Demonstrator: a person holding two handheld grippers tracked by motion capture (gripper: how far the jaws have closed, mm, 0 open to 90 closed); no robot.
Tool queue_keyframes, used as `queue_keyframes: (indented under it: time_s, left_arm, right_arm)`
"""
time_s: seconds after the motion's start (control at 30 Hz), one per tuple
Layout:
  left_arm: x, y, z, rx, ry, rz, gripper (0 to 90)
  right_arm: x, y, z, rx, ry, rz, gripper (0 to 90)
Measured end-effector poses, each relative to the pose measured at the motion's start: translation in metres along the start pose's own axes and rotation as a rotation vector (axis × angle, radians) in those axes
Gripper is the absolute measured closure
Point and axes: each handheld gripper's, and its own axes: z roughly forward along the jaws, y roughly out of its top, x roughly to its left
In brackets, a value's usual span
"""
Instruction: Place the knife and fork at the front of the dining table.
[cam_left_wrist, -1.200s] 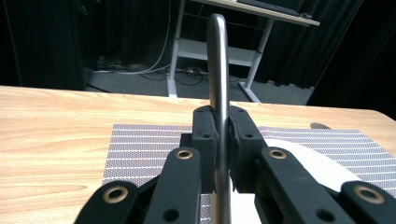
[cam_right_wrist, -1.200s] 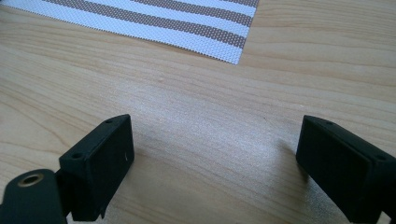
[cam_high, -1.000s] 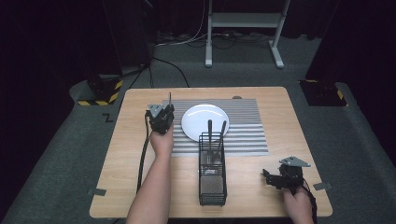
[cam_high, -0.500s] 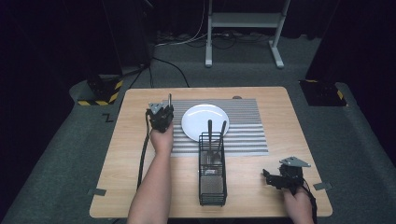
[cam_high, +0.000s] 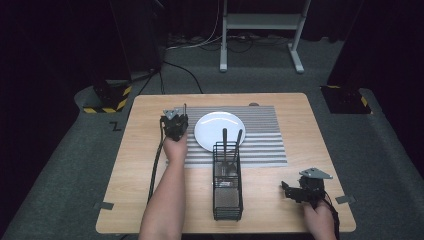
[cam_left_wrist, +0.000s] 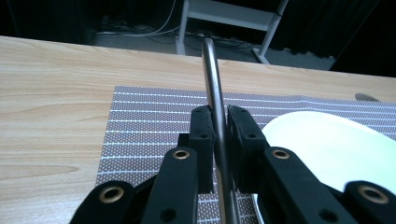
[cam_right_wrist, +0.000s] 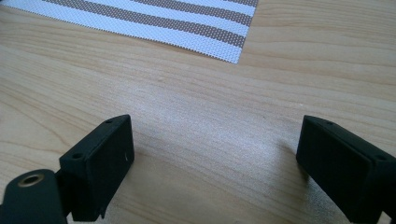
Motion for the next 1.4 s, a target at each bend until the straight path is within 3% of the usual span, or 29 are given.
queue_keyframes:
  time_s: [0.23, 0.53, 0.7, 0.87, 1.03, 1.17, 1.4]
  left_arm:
    - [0.001, -0.003, 0.004, 0.012, -0.001, -0.028, 80.5]
    - [0.001, -0.005, 0.006, 0.023, -0.001, -0.028, 80.0]
    - [0.003, 0.002, 0.001, -0.009, -0.021, -0.054, 66.5]
    - [0.001, 0.005, -0.005, -0.004, -0.023, -0.036, 61.5]
    - [-0.007, 0.008, -0.017, -0.004, -0.006, 0.019, 54.3]
    - [-0.008, 0.006, -0.032, -0.011, -0.014, 0.002, 51.9]
    - [-0.017, -0.006, -0.063, -0.02, 0.011, 0.055, 48.3]
  right_arm:
    - [0.0, 0.0, 0.0, 0.004, -0.002, 0.003, 10.8]
    - [0.0, 0.0, 0.0, 0.001, 0.0, 0.002, 10.9]
    - [0.0, 0.0, 0.0, 0.001, 0.0, 0.002, 10.8]
    - [0.0, 0.0, 0.0, 0.003, -0.003, 0.002, 10.7]
    - [0.0, 0.0, 0.0, 0.004, -0.004, 0.005, 10.8]
    - [0.0, 0.0, 0.0, 0.003, -0.004, 0.003, 10.8]
    - [0.0, 0.0, 0.0, 0.003, -0.004, 0.004, 10.7]
